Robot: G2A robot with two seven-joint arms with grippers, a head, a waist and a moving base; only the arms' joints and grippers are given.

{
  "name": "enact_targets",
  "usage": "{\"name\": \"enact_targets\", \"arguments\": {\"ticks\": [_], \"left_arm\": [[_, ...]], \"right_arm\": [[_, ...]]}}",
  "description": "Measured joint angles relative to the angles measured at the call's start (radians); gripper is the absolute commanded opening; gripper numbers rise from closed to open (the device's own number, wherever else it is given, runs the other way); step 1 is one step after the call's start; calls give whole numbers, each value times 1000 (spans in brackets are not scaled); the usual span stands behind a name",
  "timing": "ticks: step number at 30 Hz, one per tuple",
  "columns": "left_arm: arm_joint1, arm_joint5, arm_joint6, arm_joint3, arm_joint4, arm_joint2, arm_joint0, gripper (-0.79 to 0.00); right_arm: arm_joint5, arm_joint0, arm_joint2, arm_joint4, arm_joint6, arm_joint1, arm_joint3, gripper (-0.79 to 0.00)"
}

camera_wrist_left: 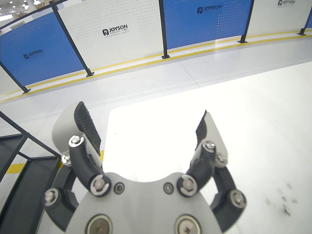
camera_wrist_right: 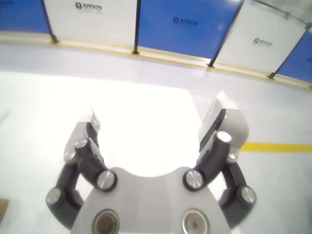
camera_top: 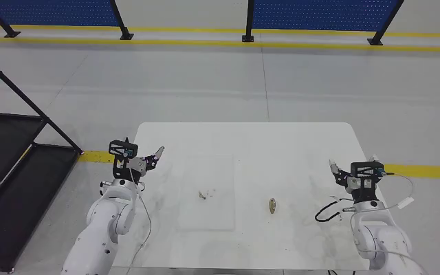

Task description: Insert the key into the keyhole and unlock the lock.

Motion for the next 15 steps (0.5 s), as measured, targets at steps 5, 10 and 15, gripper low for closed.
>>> {"name": "enact_targets", "arguments": {"ticks": [5, 10, 15], "left_arm": [[0, -1, 0, -2, -1, -1, -1, 0], [2, -57, -68, -70, -41, -21, -10, 0], [4, -112, -180, -165, -107, -39, -11, 0]], "right_arm": [[0, 0, 0, 0, 0, 0, 0, 0], [0, 0, 0, 0, 0, 0, 0, 0], [0, 0, 0, 0, 0, 0, 0, 0]]}}
